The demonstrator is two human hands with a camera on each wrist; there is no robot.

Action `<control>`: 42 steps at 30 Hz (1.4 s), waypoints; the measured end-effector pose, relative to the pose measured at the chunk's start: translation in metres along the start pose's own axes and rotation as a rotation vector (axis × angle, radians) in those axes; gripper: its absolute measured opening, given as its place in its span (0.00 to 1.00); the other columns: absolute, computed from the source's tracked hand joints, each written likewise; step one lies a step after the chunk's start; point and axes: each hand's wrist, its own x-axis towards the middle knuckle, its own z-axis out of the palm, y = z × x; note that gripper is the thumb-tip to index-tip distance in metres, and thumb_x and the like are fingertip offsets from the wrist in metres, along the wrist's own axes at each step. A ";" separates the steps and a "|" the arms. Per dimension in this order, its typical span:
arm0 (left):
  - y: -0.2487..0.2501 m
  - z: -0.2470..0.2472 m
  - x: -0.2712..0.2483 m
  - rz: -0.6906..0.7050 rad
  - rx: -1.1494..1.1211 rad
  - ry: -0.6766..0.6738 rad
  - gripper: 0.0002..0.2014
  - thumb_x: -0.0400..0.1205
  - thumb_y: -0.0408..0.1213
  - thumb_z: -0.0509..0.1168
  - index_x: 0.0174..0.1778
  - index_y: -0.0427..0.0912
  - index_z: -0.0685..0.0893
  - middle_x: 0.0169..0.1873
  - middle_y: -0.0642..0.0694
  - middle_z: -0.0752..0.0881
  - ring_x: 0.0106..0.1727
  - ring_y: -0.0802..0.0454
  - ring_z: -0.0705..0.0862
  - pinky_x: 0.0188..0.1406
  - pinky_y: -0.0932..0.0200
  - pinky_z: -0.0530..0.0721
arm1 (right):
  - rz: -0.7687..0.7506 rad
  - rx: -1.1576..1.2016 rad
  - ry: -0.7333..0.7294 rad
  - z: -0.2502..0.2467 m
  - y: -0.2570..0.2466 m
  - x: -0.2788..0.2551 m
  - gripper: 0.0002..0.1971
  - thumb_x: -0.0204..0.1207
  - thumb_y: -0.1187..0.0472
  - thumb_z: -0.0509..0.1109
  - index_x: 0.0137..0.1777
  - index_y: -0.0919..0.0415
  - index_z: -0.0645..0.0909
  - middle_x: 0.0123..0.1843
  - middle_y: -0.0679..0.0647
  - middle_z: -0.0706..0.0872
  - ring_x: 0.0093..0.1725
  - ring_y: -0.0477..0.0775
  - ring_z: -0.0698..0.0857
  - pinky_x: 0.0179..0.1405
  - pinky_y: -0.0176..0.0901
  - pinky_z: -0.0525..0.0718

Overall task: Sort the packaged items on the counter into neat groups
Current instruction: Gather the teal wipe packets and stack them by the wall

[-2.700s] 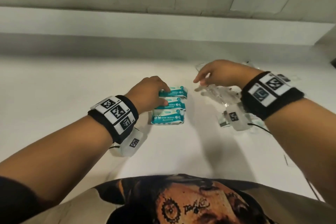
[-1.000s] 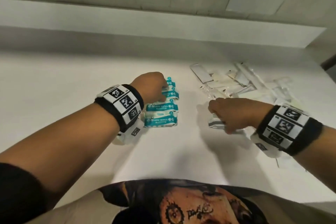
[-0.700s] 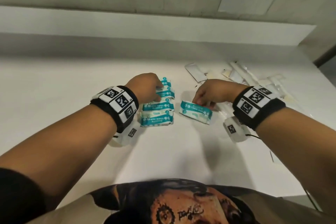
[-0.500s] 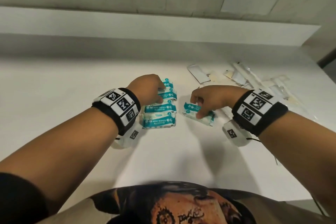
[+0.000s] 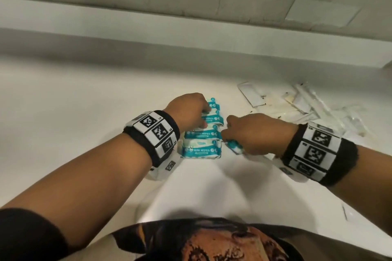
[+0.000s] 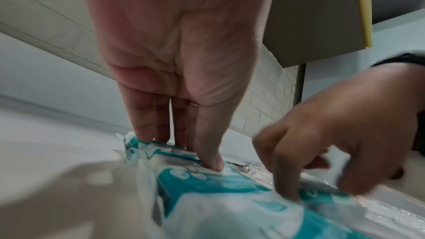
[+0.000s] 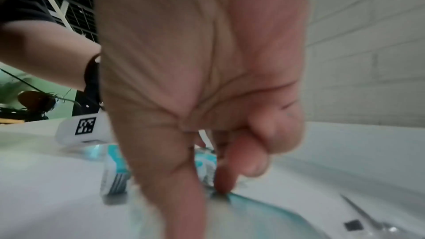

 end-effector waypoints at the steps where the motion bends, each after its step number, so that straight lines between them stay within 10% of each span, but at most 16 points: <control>1: 0.000 0.000 0.000 -0.001 -0.005 0.003 0.26 0.76 0.46 0.72 0.72 0.49 0.79 0.67 0.51 0.79 0.65 0.48 0.79 0.63 0.52 0.78 | -0.054 0.044 0.026 0.000 0.005 -0.004 0.17 0.79 0.57 0.65 0.67 0.43 0.74 0.61 0.52 0.73 0.45 0.54 0.77 0.39 0.44 0.73; 4: 0.000 0.002 0.000 -0.003 -0.006 0.010 0.26 0.76 0.46 0.73 0.71 0.50 0.79 0.66 0.51 0.79 0.64 0.49 0.79 0.63 0.52 0.78 | -0.039 0.216 0.028 0.001 0.020 -0.014 0.21 0.76 0.63 0.65 0.64 0.39 0.79 0.63 0.47 0.71 0.53 0.55 0.80 0.50 0.48 0.82; 6: 0.000 0.003 0.001 -0.001 -0.004 0.012 0.26 0.76 0.46 0.73 0.71 0.50 0.80 0.66 0.52 0.79 0.65 0.49 0.79 0.62 0.54 0.78 | 0.185 0.317 0.100 0.002 0.023 -0.019 0.17 0.76 0.52 0.68 0.64 0.42 0.77 0.61 0.49 0.74 0.52 0.54 0.80 0.50 0.51 0.83; 9: 0.000 0.002 0.001 -0.001 0.002 0.009 0.26 0.76 0.47 0.72 0.71 0.51 0.79 0.67 0.52 0.79 0.65 0.50 0.78 0.62 0.55 0.76 | 0.424 0.359 0.074 0.015 0.013 -0.012 0.35 0.66 0.32 0.70 0.66 0.50 0.66 0.56 0.51 0.78 0.48 0.55 0.79 0.40 0.47 0.76; 13: 0.003 0.002 -0.001 -0.011 -0.004 0.009 0.26 0.76 0.47 0.72 0.72 0.51 0.79 0.68 0.52 0.78 0.66 0.50 0.78 0.63 0.54 0.76 | 0.478 0.501 0.142 0.007 0.019 0.003 0.26 0.70 0.53 0.72 0.65 0.56 0.65 0.46 0.51 0.81 0.42 0.52 0.81 0.34 0.47 0.80; 17: 0.004 0.000 -0.004 -0.011 -0.005 -0.002 0.27 0.76 0.46 0.72 0.73 0.50 0.78 0.69 0.52 0.78 0.67 0.50 0.78 0.65 0.53 0.77 | 0.466 0.530 0.035 -0.016 0.028 0.020 0.32 0.66 0.36 0.74 0.57 0.55 0.64 0.46 0.48 0.81 0.41 0.49 0.81 0.32 0.44 0.77; 21: 0.004 0.000 -0.005 -0.009 -0.013 -0.002 0.26 0.76 0.46 0.71 0.72 0.50 0.79 0.70 0.51 0.77 0.67 0.50 0.77 0.66 0.54 0.76 | 0.502 0.449 0.023 -0.005 0.025 0.035 0.33 0.62 0.56 0.78 0.64 0.58 0.66 0.41 0.52 0.82 0.37 0.52 0.83 0.28 0.43 0.80; 26: 0.003 -0.001 -0.006 -0.002 -0.025 0.001 0.26 0.76 0.46 0.71 0.71 0.50 0.80 0.68 0.51 0.78 0.66 0.50 0.78 0.64 0.53 0.77 | 0.504 0.631 0.032 -0.016 0.039 0.041 0.31 0.72 0.37 0.70 0.65 0.56 0.67 0.50 0.54 0.84 0.42 0.54 0.83 0.40 0.49 0.86; 31: 0.002 0.000 -0.004 0.001 -0.025 -0.004 0.26 0.76 0.45 0.71 0.72 0.50 0.79 0.70 0.51 0.77 0.67 0.49 0.78 0.65 0.54 0.76 | 0.546 0.453 0.073 -0.026 0.051 0.071 0.29 0.64 0.67 0.76 0.65 0.62 0.70 0.54 0.58 0.83 0.49 0.58 0.83 0.44 0.48 0.85; 38: 0.008 -0.009 -0.011 0.041 0.013 -0.013 0.24 0.76 0.47 0.71 0.69 0.46 0.81 0.69 0.48 0.78 0.65 0.47 0.79 0.65 0.50 0.78 | 0.243 0.669 0.315 -0.046 0.053 0.109 0.19 0.74 0.73 0.68 0.61 0.55 0.83 0.63 0.52 0.85 0.59 0.53 0.83 0.53 0.41 0.79; 42: 0.012 -0.004 -0.039 0.064 -0.019 -0.213 0.51 0.70 0.62 0.71 0.84 0.50 0.53 0.84 0.50 0.52 0.84 0.47 0.55 0.81 0.47 0.61 | 0.134 0.765 0.241 -0.047 0.055 0.106 0.21 0.74 0.75 0.68 0.65 0.58 0.84 0.70 0.50 0.82 0.67 0.48 0.82 0.65 0.37 0.76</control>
